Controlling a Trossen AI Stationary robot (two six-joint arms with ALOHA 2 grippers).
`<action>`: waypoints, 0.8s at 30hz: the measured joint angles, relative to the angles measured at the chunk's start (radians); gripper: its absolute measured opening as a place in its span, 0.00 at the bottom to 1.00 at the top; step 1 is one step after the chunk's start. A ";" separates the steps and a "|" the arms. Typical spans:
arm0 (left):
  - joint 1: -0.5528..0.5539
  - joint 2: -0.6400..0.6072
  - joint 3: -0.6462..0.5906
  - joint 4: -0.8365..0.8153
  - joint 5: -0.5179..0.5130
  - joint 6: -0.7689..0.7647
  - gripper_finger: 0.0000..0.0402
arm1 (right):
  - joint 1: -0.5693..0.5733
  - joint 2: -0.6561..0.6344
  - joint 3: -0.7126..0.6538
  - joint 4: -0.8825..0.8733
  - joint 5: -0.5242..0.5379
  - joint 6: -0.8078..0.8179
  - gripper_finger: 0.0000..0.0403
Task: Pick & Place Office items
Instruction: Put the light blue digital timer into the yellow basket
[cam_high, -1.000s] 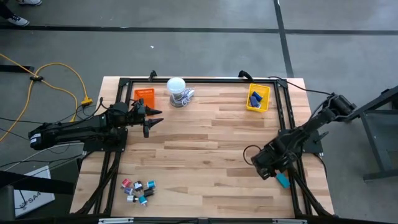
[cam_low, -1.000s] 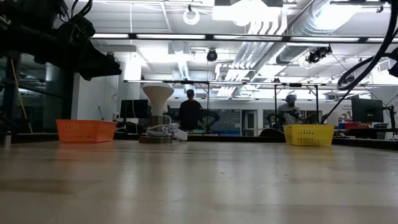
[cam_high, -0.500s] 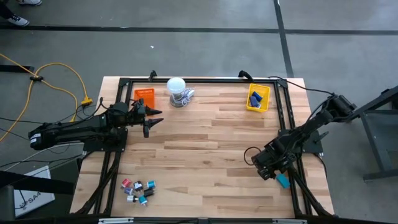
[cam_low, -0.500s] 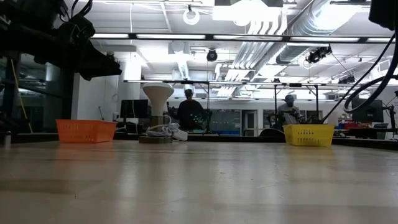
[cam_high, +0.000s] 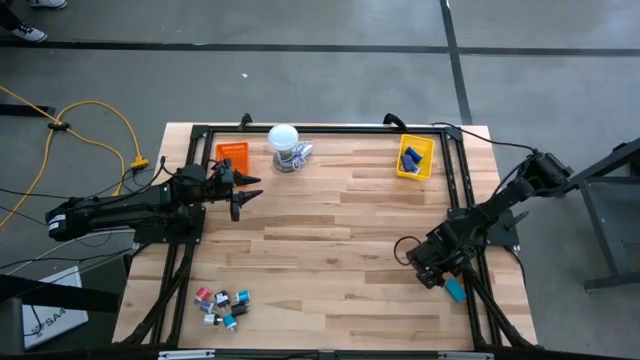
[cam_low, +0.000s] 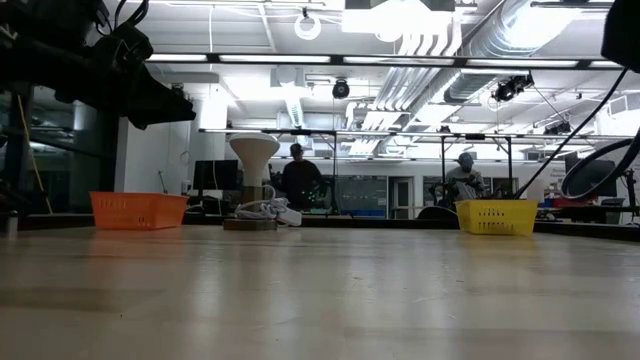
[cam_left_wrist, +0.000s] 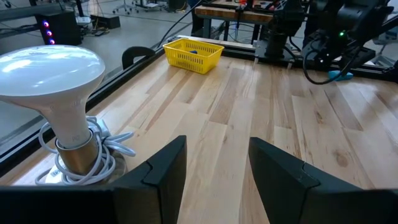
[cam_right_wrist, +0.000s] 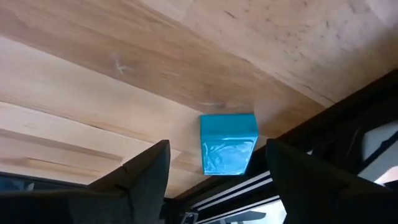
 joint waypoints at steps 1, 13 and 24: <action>0.000 0.000 0.000 0.000 0.000 0.000 0.42 | 0.000 0.000 -0.004 0.000 0.000 -0.007 0.63; 0.000 0.000 0.000 0.000 0.000 0.000 0.42 | 0.040 0.000 -0.049 0.097 0.011 0.036 0.62; 0.000 0.000 0.000 0.000 0.000 0.000 0.42 | 0.119 0.000 -0.068 0.149 0.028 0.121 0.62</action>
